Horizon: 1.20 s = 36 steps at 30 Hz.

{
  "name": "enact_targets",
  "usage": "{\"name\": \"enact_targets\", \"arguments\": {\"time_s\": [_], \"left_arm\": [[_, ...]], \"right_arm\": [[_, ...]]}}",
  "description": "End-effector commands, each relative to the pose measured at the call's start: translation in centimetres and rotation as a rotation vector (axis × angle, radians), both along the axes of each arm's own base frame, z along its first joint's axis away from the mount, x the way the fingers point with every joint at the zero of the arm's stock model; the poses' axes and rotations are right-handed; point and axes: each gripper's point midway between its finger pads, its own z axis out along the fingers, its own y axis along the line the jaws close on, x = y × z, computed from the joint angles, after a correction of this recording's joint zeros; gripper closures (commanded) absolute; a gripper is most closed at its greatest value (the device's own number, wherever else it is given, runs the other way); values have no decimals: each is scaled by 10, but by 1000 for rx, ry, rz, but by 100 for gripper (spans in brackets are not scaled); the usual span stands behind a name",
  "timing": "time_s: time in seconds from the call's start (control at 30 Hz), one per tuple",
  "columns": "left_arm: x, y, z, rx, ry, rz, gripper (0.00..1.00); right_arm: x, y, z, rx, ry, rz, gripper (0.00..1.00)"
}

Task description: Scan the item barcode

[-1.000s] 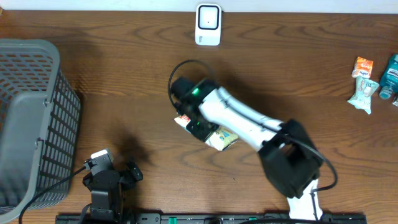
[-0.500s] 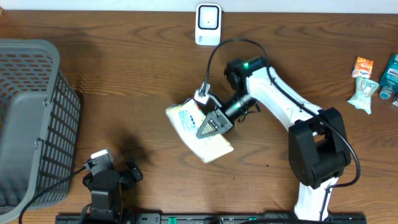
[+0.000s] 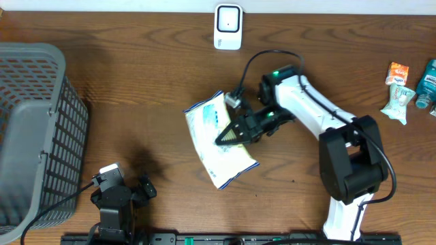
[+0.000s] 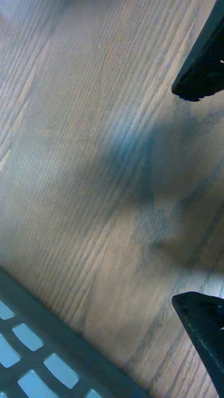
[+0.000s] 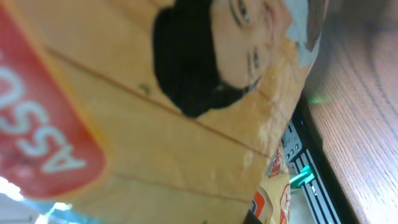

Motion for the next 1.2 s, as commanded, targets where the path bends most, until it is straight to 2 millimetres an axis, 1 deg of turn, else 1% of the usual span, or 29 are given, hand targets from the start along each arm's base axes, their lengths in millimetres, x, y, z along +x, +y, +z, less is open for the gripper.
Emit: {"name": "enact_targets", "arguments": {"time_s": [0.0,0.2,0.27,0.3,0.43,0.63,0.7,0.77,0.8,0.83,0.9,0.97,1.03,1.1,1.17], "left_arm": [[-11,3,-12,29,71,-7,2],[-11,3,-12,29,71,-7,2],[-11,3,-12,29,71,-7,2],[-11,3,-12,29,71,-7,2],[-11,3,-12,29,71,-7,2],[-11,3,-12,29,71,-7,2],[-11,3,-12,29,71,-7,2],[-11,3,-12,29,71,-7,2],[-11,3,-12,29,71,-7,2],[-11,3,-12,29,71,-7,2],[-11,3,-12,29,71,-7,3],[-11,3,-12,29,71,-7,2],[-11,3,-12,29,71,-7,2],[-11,3,-12,29,71,-7,2],[-11,3,-12,29,71,-7,3]], "right_arm": [[16,-11,15,44,-3,-81,99],[22,-35,-2,-51,-35,-73,99],[25,-41,-3,-63,-33,-86,99],[29,-43,-1,-70,-1,-106,99],[35,-48,2,-65,17,-138,99],[34,-51,-1,-81,-2,-127,99],[29,-53,0,-66,-94,-102,99],[24,-55,7,-47,-202,-77,99],[16,-57,21,-12,-348,-50,98],[8,-59,37,30,-530,-16,98],[1,-60,47,53,-709,20,98],[1,-59,49,45,-867,62,98],[7,-53,48,26,-1044,108,99],[23,-44,43,-25,-1175,124,98],[58,-36,32,-177,-1295,100,98]]}}
